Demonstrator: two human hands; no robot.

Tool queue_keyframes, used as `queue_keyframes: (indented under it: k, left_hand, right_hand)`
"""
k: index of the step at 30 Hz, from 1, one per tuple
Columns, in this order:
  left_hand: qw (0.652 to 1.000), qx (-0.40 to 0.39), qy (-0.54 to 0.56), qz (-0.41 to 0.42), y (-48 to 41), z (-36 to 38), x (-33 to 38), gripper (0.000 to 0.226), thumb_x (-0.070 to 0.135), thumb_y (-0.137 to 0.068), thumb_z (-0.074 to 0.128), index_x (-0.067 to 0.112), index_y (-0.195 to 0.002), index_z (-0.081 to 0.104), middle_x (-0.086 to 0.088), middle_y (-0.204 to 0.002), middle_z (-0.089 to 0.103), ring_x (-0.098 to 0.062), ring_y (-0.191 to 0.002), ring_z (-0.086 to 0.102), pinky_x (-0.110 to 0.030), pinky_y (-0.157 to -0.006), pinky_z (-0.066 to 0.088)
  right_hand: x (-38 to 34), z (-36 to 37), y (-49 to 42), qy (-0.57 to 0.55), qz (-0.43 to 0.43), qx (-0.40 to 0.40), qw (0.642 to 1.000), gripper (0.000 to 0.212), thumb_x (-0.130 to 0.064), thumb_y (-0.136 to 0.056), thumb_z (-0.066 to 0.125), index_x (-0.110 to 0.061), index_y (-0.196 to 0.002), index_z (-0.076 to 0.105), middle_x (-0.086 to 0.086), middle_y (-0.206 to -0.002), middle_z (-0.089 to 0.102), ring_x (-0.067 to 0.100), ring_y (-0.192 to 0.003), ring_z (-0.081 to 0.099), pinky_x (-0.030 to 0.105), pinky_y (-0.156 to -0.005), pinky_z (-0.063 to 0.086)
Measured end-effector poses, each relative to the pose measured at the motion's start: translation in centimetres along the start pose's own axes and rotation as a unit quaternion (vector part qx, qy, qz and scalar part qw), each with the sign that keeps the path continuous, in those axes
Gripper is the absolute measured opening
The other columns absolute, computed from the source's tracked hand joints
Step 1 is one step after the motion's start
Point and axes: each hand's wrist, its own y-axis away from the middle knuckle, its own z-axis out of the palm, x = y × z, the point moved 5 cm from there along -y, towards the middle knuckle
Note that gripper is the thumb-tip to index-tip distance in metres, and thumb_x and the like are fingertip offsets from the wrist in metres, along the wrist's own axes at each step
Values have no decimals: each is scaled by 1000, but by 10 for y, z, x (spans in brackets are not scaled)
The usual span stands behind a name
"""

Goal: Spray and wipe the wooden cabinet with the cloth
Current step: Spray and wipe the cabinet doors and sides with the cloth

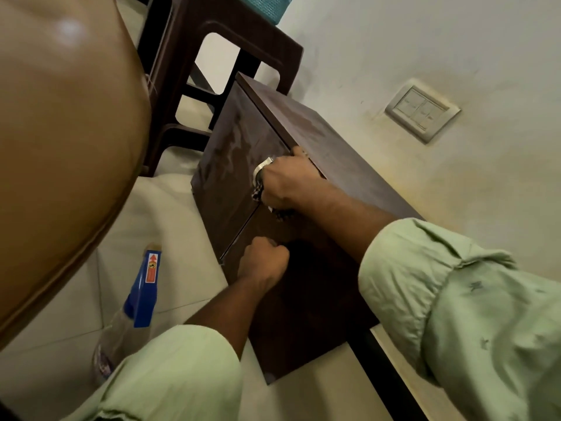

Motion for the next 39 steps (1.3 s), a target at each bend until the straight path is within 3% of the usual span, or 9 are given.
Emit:
queue_keyframes:
  k: [6, 11, 17, 22, 28, 31, 33, 36, 39]
  left_hand:
    - [1000, 2, 1, -6, -2, 3, -4, 23, 23, -87, 49, 10, -100, 62, -6, -95, 59, -27, -88, 57, -29, -75, 39]
    - [1000, -27, 4, -4, 11, 5, 4, 13, 19, -82, 48, 15, -73, 57, -8, -91, 64, -26, -84, 61, -32, -76, 47]
    - [1000, -16, 5, -10, 14, 7, 4, 12, 23, -82, 49, 15, -81, 58, -8, -100, 62, -32, -95, 60, -33, -80, 46]
    - [1000, 13, -1, -9, 5, 4, 4, 19, 26, -84, 48, 12, -91, 60, -6, -92, 60, -29, -86, 58, -30, -73, 41]
    - [1000, -1, -3, -20, 2, 6, -5, 34, 28, -90, 47, 7, -113, 60, -12, -111, 61, -31, -95, 56, -28, -76, 37]
    - [1000, -18, 6, -25, 0, 4, -6, 32, 23, -90, 46, 4, -113, 58, -13, -108, 58, -32, -98, 57, -29, -77, 38]
    - [999, -40, 21, -25, 1, 5, -5, 21, 19, -89, 45, 6, -99, 58, -12, -101, 58, -30, -93, 58, -32, -76, 43]
    - [997, -65, 27, -14, 8, 6, -3, 18, 15, -87, 45, 15, -72, 54, -7, -81, 59, -26, -79, 58, -30, -70, 43]
    - [995, -102, 9, 0, 13, 10, 3, 18, 22, -82, 46, 15, -83, 62, -7, -86, 64, -25, -80, 61, -32, -72, 48]
  right_hand:
    - [-24, 15, -14, 50, -46, 9, 998, 22, -35, -89, 43, -19, -76, 50, 7, -84, 61, 25, -80, 54, 43, -100, 34]
    - [-11, 12, -3, 19, -56, 11, 998, 20, -28, -86, 46, -14, -88, 62, 6, -90, 59, 24, -92, 54, 41, -100, 30]
    - [-5, 6, 2, 76, 31, 116, 990, 24, -32, -90, 42, -15, -76, 52, 8, -86, 62, 25, -89, 53, 44, -97, 30]
    - [-15, 19, 2, 91, -26, 89, 992, 30, -32, -91, 41, -15, -90, 65, 8, -97, 65, 25, -93, 55, 40, -95, 31]
    - [-22, 18, -24, 48, -48, -1, 998, 25, -38, -93, 40, -17, -81, 49, 3, -86, 56, 22, -80, 46, 43, -97, 34]
    - [-19, 19, -26, 18, -47, -15, 999, 24, -36, -93, 40, -18, -81, 50, 3, -85, 54, 23, -80, 46, 43, -97, 33]
    - [-17, 18, -25, -9, -40, -14, 999, 25, -35, -92, 41, -16, -81, 52, 3, -85, 54, 24, -80, 48, 43, -97, 32]
    - [-13, 22, -14, -23, -36, 15, 999, 27, -30, -88, 42, -15, -92, 64, 7, -100, 64, 26, -94, 54, 40, -98, 31]
    - [-17, 41, 16, -2, -39, 44, 998, 45, -34, -92, 41, -16, -131, 54, 13, -139, 48, 29, -133, 37, 43, -116, 12]
